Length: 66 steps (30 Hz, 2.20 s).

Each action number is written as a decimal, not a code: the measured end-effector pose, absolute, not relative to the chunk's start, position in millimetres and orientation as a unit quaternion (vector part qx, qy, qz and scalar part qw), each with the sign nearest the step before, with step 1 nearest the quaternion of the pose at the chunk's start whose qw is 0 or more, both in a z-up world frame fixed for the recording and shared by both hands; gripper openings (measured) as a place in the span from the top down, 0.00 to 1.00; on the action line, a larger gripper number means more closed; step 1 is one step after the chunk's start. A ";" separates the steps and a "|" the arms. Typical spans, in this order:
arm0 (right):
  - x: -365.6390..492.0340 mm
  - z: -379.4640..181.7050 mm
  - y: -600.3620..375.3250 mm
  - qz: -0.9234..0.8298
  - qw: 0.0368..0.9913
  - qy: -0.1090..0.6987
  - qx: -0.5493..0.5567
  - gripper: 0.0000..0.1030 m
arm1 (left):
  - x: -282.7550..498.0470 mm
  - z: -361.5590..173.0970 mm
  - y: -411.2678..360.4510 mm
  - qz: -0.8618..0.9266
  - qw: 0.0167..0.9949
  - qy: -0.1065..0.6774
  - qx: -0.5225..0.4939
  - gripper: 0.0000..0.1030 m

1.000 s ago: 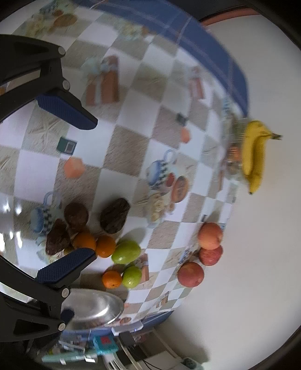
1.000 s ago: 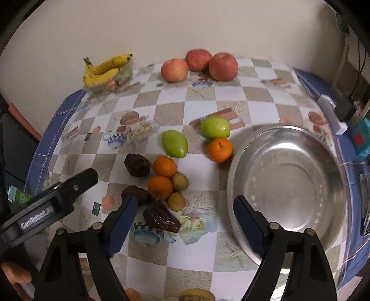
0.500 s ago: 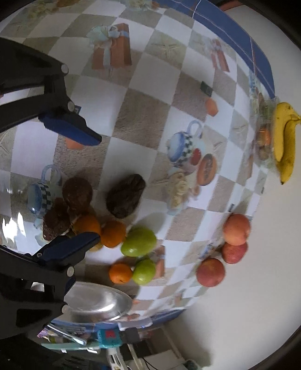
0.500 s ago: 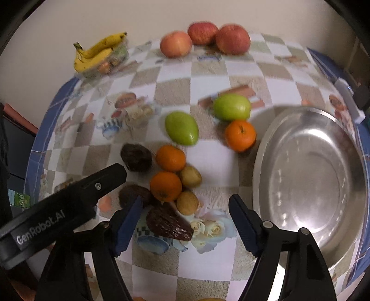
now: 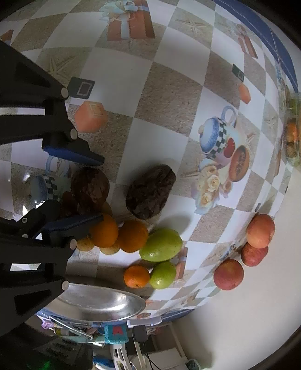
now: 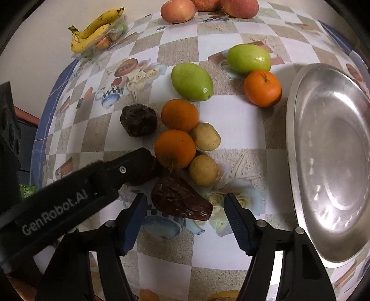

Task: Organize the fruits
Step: 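Grasp a dark brown date with the left tool while the right tool grasps another date, then carry the date in the left tool into the steel bowl while the right tool carries its date there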

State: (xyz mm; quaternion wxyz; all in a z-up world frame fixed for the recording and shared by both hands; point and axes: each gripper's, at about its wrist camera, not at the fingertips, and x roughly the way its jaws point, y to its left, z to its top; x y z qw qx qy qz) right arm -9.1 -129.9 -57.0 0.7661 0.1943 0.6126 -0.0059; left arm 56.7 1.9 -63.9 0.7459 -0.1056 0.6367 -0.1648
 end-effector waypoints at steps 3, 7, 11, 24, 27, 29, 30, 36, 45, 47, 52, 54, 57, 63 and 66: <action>-9.5 -56.7 -127.1 -0.006 0.768 0.612 0.187 0.34 | 57.3 -64.8 -0.1 -0.167 0.746 0.636 -0.108 0.60; -10.0 -55.8 -124.7 -0.004 0.771 0.612 0.179 0.45 | 55.3 -63.4 1.3 -0.165 0.747 0.635 -0.104 0.61; -11.1 -55.3 -128.4 -0.011 0.771 0.610 0.180 0.45 | 54.9 -63.4 6.9 -0.158 0.747 0.636 -0.110 0.61; -25.3 -13.6 -151.4 -0.014 0.805 0.553 0.215 0.46 | 49.5 -36.2 28.6 -0.172 0.765 0.602 -0.153 0.62; -29.4 -2.0 -167.5 -0.041 0.817 0.533 0.216 0.46 | 44.4 -22.0 24.6 -0.188 0.774 0.586 -0.147 0.62; -31.2 -0.8 -188.0 -0.071 0.817 0.526 0.227 0.46 | 42.2 -15.3 14.3 -0.199 0.779 0.580 -0.129 0.62; -32.4 -3.3 -199.3 -0.084 0.813 0.525 0.238 0.46 | 40.9 -12.2 5.5 -0.209 0.780 0.578 -0.118 0.62; -43.0 -18.0 -259.8 -0.162 0.789 0.522 0.280 0.46 | 31.8 -2.3 -64.2 -0.280 0.768 0.573 -0.067 0.62; -61.0 -24.4 -314.6 -0.241 0.773 0.496 0.314 0.45 | 11.6 -8.4 -156.6 -0.359 0.756 0.547 0.035 0.62; -61.9 -26.3 -322.3 -0.248 0.770 0.495 0.317 0.45 | 6.7 -14.3 -172.7 -0.367 0.754 0.541 0.059 0.62; -61.6 -39.5 -330.3 -0.253 0.760 0.504 0.323 0.45 | -3.3 -34.0 -200.4 -0.378 0.748 0.535 0.107 0.62; -63.3 -43.3 -330.7 -0.255 0.755 0.508 0.328 0.45 | -6.3 -40.4 -206.0 -0.378 0.745 0.537 0.117 0.62; -63.8 -49.8 -333.7 -0.255 0.747 0.513 0.336 0.45 | -11.3 -48.1 -209.8 -0.378 0.741 0.541 0.129 0.62; -62.7 -55.0 -331.6 -0.254 0.743 0.520 0.336 0.45 | -15.1 -51.0 -210.9 -0.377 0.741 0.540 0.133 0.61; -61.9 -55.9 -331.9 -0.254 0.744 0.519 0.335 0.45 | -12.8 -51.3 -206.7 -0.378 0.740 0.543 0.120 0.61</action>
